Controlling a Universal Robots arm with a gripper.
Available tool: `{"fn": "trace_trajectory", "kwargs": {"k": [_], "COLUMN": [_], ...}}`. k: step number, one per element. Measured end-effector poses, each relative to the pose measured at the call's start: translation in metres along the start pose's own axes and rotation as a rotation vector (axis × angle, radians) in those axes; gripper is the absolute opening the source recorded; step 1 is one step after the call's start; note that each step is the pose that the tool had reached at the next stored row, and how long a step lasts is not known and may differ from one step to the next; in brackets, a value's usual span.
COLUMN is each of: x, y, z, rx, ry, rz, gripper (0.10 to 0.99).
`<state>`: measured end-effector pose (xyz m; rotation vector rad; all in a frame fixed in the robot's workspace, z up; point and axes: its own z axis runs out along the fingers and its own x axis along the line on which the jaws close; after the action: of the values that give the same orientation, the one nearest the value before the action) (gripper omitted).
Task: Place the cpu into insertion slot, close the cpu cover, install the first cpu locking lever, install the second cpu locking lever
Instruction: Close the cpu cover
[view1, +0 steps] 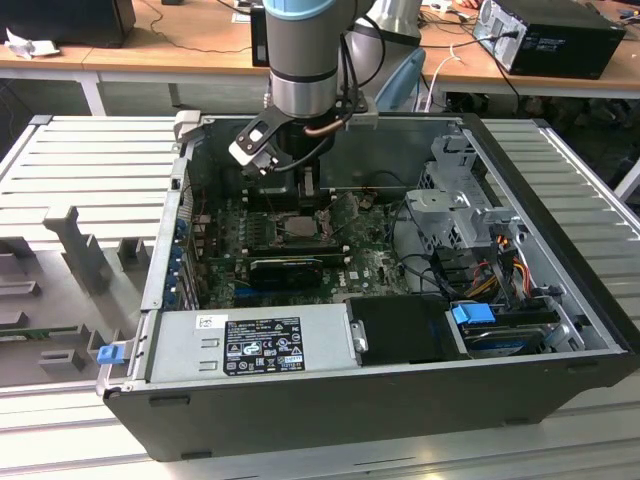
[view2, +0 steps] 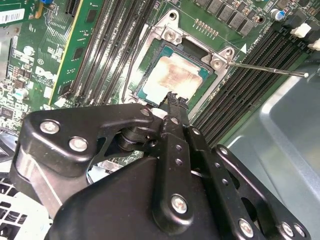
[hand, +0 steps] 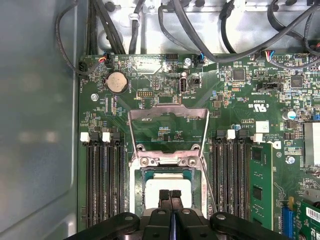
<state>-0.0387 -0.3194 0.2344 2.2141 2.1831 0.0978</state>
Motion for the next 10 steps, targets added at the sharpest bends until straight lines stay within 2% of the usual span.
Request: {"fn": "trace_trajectory", "kwargs": {"k": [10], "x": [0.0003], "y": [0.0005], "z": [-0.0068], "rx": [0.0], "ry": [-0.0001], "rz": [0.0], "gripper": [0.106]}}
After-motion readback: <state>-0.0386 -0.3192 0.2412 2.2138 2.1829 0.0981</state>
